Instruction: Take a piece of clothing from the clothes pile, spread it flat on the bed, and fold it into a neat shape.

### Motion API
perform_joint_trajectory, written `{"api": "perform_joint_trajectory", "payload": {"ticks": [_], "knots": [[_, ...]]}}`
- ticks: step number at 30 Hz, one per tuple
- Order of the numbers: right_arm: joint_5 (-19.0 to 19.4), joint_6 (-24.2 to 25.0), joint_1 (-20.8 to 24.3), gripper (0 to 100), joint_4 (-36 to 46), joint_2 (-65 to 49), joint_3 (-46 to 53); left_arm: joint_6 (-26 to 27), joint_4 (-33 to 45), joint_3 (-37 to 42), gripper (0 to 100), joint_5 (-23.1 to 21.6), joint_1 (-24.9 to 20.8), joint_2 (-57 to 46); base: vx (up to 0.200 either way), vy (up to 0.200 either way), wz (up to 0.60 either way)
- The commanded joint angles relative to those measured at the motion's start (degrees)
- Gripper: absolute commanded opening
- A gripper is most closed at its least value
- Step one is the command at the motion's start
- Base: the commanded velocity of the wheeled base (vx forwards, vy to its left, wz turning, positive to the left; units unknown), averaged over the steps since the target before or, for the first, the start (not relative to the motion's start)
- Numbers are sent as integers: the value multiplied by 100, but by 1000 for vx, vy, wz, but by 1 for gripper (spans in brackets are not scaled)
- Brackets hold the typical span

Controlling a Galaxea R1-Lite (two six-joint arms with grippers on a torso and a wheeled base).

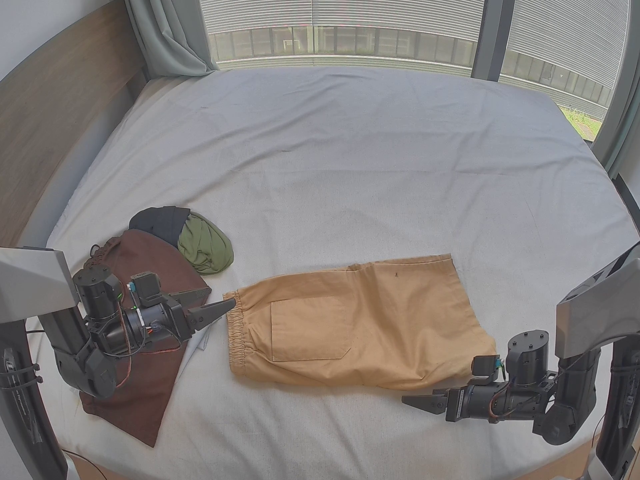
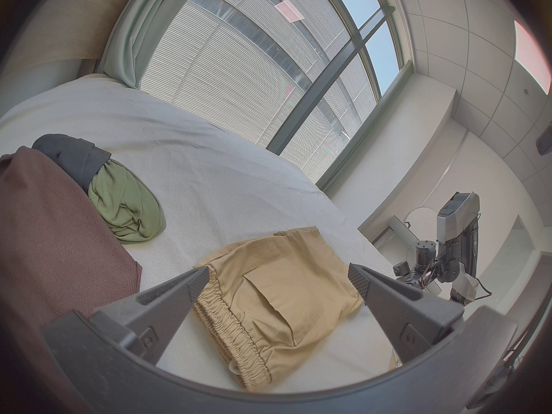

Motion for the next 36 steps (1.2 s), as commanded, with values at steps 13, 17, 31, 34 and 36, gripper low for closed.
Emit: {"api": "perform_joint_trajectory", "payload": {"ticks": [13, 17, 31, 34, 36], "knots": [[320, 19, -15, 100, -6, -886, -8, -24, -1, -13, 100, -53, 36, 18, 0, 0, 0], [311, 36, -121, 100, -6, -868, -175, -24, -1, 14, 100, -88, 27, 18, 0, 0, 0], [294, 54, -279, 100, 3, -824, -350, -32, -1, 110, 100, -97, 10, 18, 0, 0, 0], [285, 45, -279, 100, 3, -824, -350, -59, -1, 154, 100, -211, 10, 35, 0, 0, 0], [285, 45, -279, 100, 3, -816, -350, -68, -1, 154, 100, -255, 27, 70, 0, 0, 0]]}}
